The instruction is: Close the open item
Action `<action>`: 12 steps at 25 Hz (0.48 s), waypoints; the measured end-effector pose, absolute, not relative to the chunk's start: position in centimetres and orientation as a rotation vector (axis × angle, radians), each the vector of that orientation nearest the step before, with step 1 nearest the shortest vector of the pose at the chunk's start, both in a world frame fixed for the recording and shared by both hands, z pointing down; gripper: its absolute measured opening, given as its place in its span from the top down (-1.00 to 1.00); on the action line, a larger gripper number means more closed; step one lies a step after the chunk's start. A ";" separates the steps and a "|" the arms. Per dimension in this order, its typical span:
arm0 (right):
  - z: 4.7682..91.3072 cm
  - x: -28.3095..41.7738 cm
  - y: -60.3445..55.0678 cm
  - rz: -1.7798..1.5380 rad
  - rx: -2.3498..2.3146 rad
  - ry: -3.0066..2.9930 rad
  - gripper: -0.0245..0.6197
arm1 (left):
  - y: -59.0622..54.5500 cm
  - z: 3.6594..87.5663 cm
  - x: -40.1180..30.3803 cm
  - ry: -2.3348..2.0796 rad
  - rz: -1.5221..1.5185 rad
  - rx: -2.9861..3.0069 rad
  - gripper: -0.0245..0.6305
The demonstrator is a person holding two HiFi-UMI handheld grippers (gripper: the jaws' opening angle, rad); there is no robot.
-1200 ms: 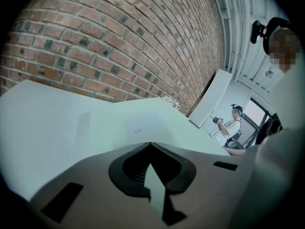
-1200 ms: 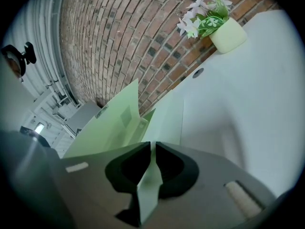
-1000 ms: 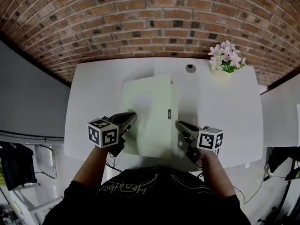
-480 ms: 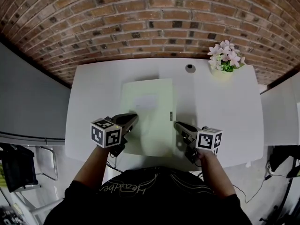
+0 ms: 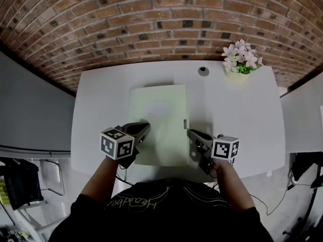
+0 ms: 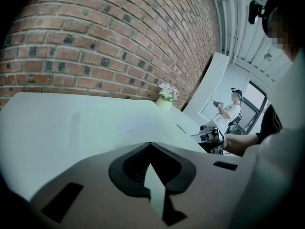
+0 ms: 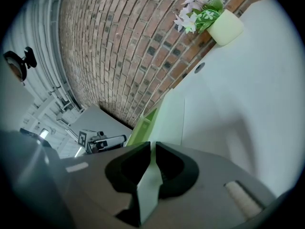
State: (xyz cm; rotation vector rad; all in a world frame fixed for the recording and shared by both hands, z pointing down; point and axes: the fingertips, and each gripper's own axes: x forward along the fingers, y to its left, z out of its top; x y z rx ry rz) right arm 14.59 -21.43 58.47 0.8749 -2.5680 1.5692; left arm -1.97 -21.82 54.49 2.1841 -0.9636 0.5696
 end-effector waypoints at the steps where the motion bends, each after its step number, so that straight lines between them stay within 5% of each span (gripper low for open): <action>1: 58.6 14.7 -21.4 1.572 0.877 -2.564 0.80 | -21.8 54.5 -1.9 -0.965 0.576 2.184 0.92; 12: 58.5 14.6 -21.4 1.613 0.860 -2.575 0.80 | -21.5 55.4 -1.2 -0.967 0.707 2.214 0.92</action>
